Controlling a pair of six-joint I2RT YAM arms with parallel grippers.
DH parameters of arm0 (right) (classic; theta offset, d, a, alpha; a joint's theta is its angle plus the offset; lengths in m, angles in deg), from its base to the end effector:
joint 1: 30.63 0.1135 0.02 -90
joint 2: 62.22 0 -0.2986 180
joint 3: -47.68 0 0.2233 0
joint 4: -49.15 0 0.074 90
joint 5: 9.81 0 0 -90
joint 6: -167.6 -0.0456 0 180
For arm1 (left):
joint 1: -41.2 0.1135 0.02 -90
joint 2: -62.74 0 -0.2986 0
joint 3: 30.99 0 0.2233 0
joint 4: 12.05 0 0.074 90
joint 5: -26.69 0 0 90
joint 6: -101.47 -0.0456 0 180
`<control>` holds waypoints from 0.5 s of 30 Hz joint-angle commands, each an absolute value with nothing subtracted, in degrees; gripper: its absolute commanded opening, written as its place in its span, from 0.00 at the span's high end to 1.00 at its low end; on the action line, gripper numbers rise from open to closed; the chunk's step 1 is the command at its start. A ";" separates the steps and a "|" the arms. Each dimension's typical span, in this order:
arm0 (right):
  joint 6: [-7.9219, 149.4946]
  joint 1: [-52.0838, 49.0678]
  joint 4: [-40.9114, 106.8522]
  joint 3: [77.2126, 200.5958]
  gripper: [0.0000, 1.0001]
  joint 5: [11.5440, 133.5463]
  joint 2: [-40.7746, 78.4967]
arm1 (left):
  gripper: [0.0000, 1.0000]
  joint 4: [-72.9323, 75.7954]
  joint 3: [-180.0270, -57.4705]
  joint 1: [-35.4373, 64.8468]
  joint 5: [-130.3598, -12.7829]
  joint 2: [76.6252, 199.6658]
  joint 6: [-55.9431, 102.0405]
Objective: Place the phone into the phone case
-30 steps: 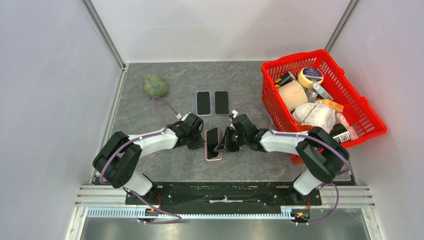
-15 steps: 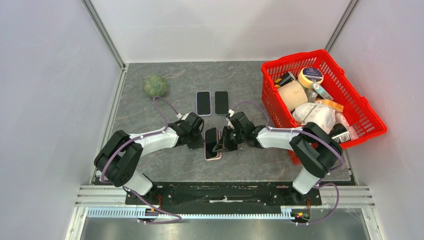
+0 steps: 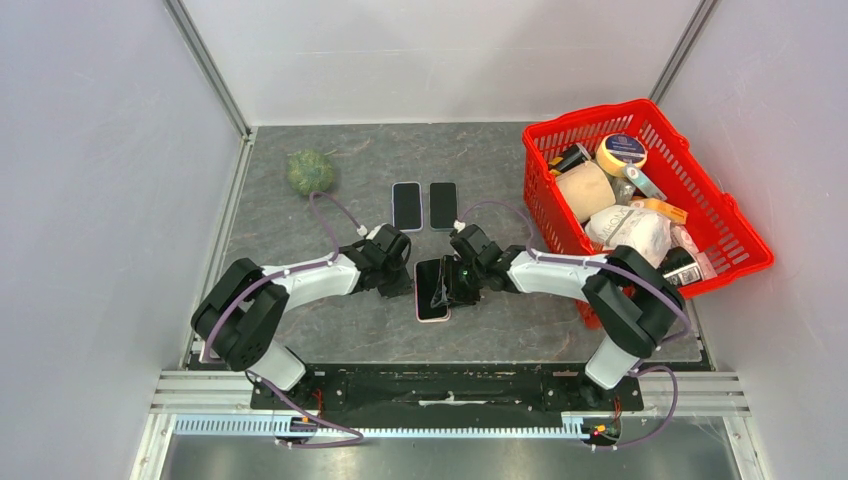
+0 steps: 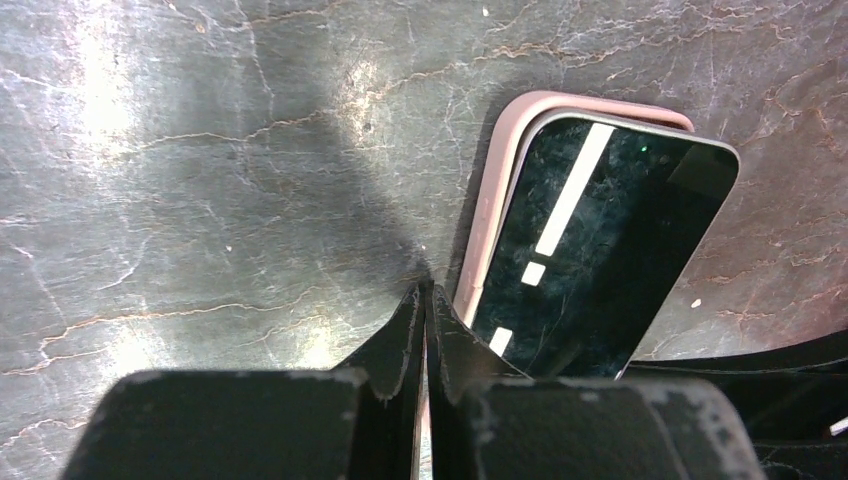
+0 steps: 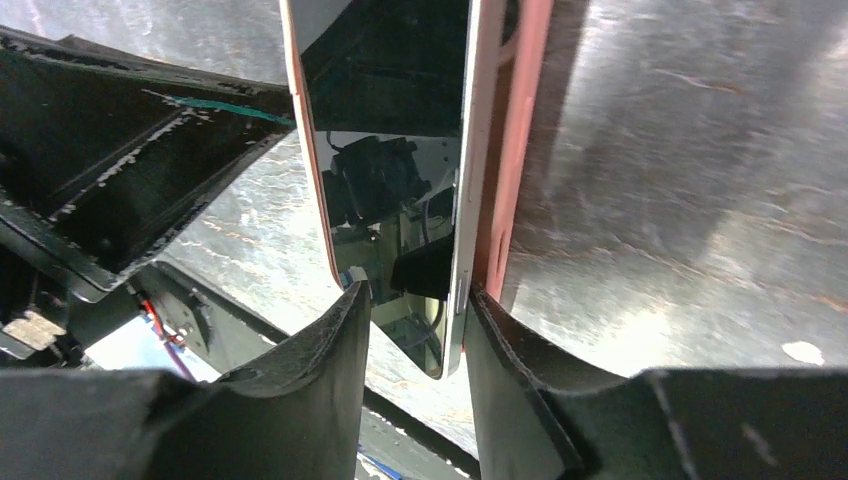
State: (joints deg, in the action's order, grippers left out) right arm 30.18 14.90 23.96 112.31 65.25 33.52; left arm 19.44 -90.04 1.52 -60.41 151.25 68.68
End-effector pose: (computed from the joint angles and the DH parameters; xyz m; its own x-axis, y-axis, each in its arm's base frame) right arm 0.2064 0.2270 0.1970 -0.9758 0.0215 -0.2175 -0.1052 0.8261 0.5537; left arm 0.2052 -0.1672 0.1977 -0.8845 -0.3571 -0.3001 -0.2305 0.8940 -0.3842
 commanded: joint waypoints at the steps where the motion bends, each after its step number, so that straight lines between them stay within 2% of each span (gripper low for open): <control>1: 33.73 14.72 16.07 114.80 0.53 69.83 30.30 | 0.94 18.98 -90.90 1.11 -59.49 151.95 69.56; 7: 35.15 15.10 12.60 116.79 0.41 71.59 27.76 | 0.94 19.14 -90.70 1.07 -59.44 151.81 69.56; 15: 36.08 16.67 7.63 117.50 0.40 77.90 26.00 | 0.94 18.86 -90.50 0.89 -59.53 151.75 69.74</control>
State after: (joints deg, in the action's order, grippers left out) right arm 34.68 16.08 11.41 115.32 72.83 28.13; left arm 19.41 -90.04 1.46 -60.39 151.25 68.66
